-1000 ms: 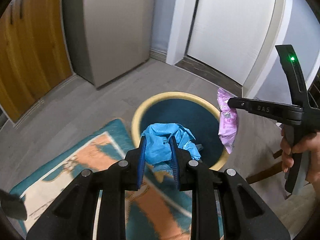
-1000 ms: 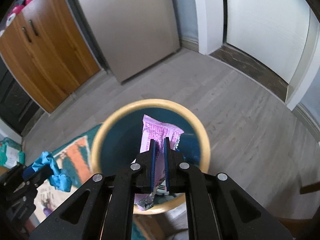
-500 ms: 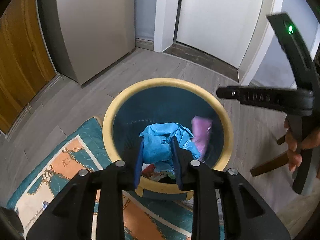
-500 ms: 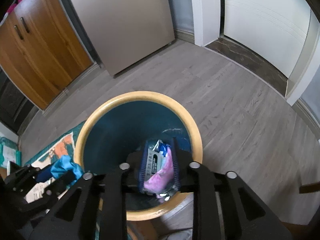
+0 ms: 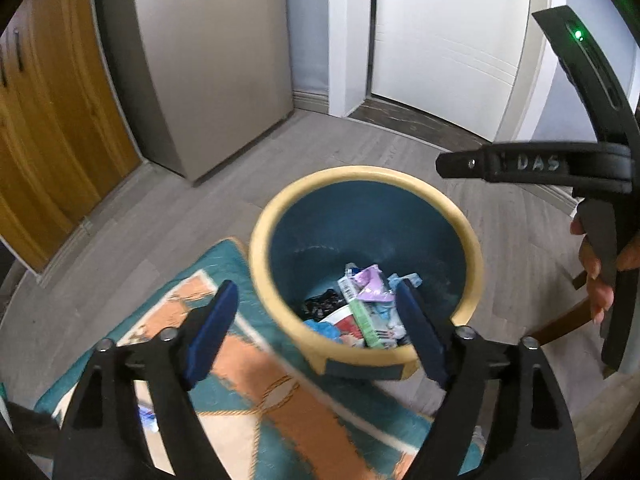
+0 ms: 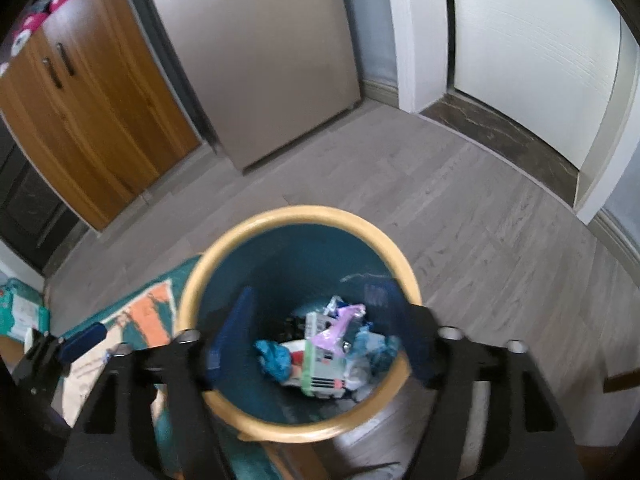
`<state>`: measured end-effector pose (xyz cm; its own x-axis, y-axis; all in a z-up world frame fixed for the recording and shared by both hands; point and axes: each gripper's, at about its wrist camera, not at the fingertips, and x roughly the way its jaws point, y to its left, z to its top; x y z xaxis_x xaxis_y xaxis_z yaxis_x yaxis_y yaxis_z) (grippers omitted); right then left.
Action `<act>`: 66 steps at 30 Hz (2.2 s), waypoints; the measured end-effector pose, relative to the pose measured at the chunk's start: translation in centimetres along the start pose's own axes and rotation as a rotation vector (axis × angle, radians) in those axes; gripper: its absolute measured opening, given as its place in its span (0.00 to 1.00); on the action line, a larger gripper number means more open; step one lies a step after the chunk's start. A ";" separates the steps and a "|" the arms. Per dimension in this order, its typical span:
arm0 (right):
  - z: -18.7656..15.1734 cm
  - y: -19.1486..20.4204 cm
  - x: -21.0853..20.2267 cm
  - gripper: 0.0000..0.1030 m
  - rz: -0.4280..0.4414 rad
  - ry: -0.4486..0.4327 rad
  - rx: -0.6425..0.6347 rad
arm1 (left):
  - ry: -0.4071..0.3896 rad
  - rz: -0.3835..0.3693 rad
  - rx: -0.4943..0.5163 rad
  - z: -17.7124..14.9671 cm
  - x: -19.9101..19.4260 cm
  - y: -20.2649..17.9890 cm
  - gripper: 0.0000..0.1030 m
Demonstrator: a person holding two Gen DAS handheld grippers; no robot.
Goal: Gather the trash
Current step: 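Move both tools over the teal bin and open them to drop the items, then grasp the clear plastic film with the left tool while the right tool grasps the small white box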
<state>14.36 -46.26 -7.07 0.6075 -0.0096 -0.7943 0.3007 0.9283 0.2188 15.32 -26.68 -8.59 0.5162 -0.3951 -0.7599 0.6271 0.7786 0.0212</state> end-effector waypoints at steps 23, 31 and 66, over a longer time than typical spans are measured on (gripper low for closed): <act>-2.9 15.9 -3.3 0.93 0.130 -0.041 -0.209 | -0.068 0.226 -0.133 -8.2 -13.4 10.9 0.92; -4.8 20.5 -2.1 0.93 0.165 -0.007 -0.255 | -0.064 0.288 -0.200 -11.6 -16.4 14.4 0.92; -14.5 33.0 10.5 0.67 0.142 0.285 -0.672 | 0.195 0.290 -0.379 -21.3 -13.1 22.6 0.92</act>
<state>19.99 -10.29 -16.39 0.3651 0.1395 -0.9205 -0.3370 0.9415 0.0090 10.27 6.50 -11.97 0.4967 -0.0667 -0.8654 0.2006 0.9789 0.0397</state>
